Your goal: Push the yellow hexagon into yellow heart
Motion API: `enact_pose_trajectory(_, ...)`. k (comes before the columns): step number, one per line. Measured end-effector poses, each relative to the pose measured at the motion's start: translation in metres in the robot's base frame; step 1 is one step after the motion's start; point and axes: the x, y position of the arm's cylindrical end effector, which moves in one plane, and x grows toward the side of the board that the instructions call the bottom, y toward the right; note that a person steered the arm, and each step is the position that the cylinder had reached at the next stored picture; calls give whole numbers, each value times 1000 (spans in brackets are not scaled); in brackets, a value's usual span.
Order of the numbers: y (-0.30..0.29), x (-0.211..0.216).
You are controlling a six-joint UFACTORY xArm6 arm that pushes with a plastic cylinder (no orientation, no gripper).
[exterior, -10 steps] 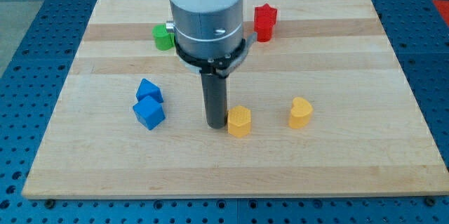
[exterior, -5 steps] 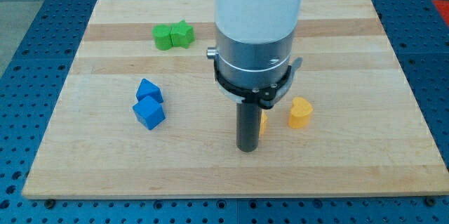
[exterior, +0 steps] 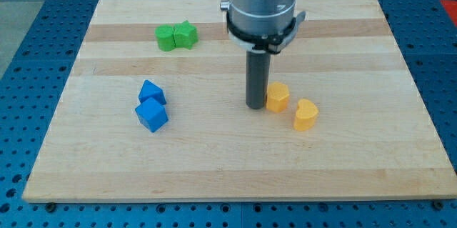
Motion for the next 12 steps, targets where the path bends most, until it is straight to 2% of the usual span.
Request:
enact_pose_trajectory(3, 47, -58)
enact_pose_trajectory(4, 80, -69)
enact_pose_trajectory(5, 101, -51)
enact_pose_trajectory(6, 96, -32)
enact_pose_trajectory(7, 85, -33)
enact_pose_trajectory(9, 67, -60)
enact_pose_trajectory(12, 66, -2)
